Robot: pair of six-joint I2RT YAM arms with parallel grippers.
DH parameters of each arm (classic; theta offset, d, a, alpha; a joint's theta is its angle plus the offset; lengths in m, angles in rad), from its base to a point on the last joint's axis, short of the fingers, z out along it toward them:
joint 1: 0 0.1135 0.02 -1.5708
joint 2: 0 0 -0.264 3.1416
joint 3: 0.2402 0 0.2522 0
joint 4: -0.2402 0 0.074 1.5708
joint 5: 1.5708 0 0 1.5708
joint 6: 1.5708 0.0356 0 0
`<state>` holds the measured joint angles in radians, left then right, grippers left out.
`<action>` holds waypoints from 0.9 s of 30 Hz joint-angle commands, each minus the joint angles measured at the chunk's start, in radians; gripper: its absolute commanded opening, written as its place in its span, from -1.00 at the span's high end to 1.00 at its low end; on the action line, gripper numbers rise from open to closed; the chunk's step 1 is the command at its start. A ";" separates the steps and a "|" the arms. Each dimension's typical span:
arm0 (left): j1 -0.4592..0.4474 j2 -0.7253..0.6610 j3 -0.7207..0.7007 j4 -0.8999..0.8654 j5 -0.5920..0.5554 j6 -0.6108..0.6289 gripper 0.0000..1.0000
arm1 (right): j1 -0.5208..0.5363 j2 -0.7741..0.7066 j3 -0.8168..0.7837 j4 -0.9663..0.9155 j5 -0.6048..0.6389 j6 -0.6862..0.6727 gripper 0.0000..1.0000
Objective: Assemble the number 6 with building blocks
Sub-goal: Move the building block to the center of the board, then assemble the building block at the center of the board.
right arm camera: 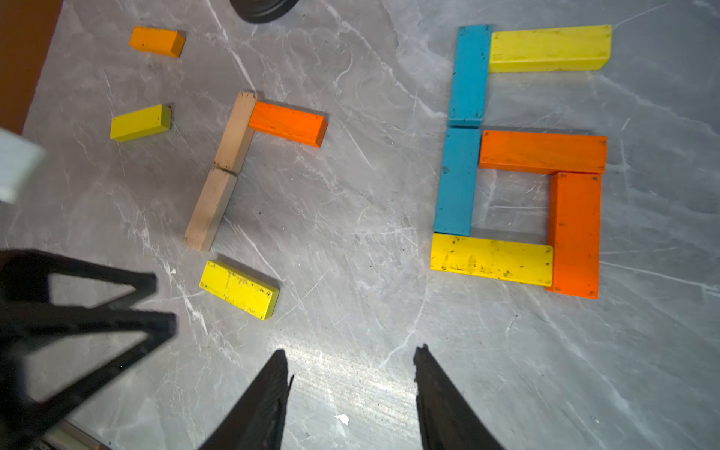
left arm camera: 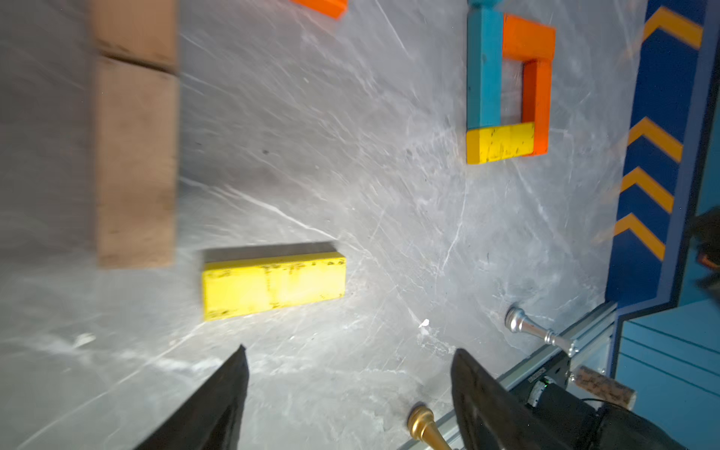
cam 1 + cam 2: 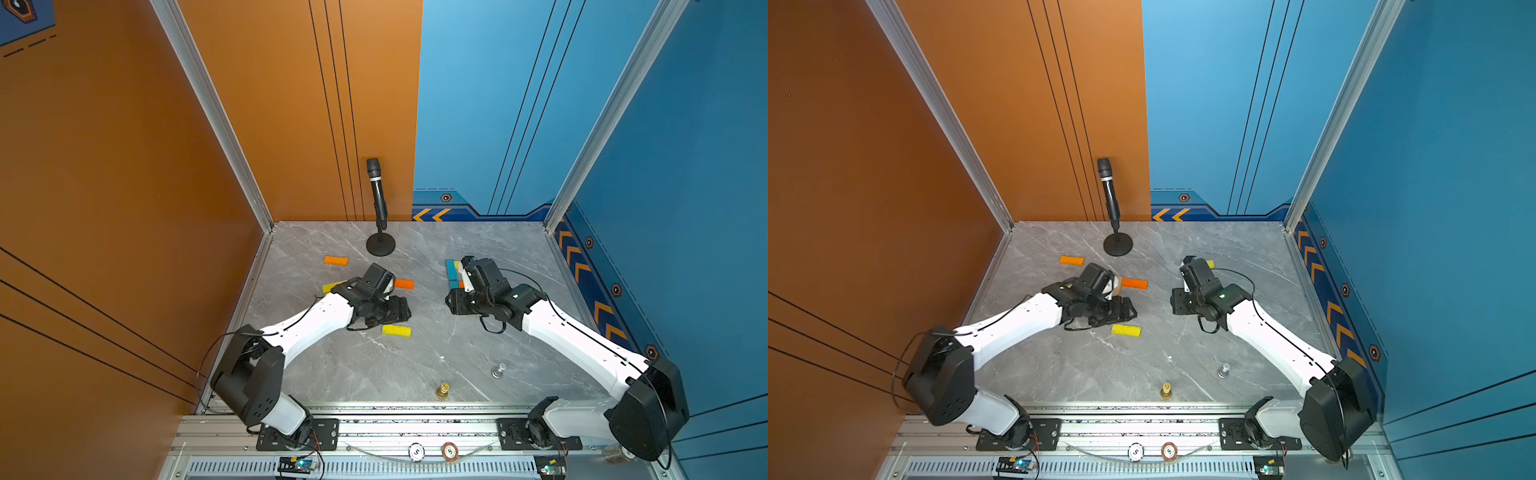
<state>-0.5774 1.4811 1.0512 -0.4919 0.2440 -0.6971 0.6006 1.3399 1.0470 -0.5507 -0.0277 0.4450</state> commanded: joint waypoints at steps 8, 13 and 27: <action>0.273 -0.160 0.015 -0.313 -0.112 0.157 -0.96 | 0.318 0.224 0.121 -0.139 0.231 0.257 -0.12; 0.324 -0.146 0.039 -0.342 -0.158 0.232 -0.95 | 0.437 0.364 0.240 -0.193 0.308 0.451 -0.15; 0.415 -0.174 -0.014 -0.268 -0.154 0.257 -0.95 | 0.481 0.628 0.441 -0.240 0.261 0.672 -0.18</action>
<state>-0.1738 1.3407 1.0523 -0.7662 0.1005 -0.4522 1.0866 1.9423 1.4586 -0.7433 0.2382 1.0569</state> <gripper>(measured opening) 0.976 0.590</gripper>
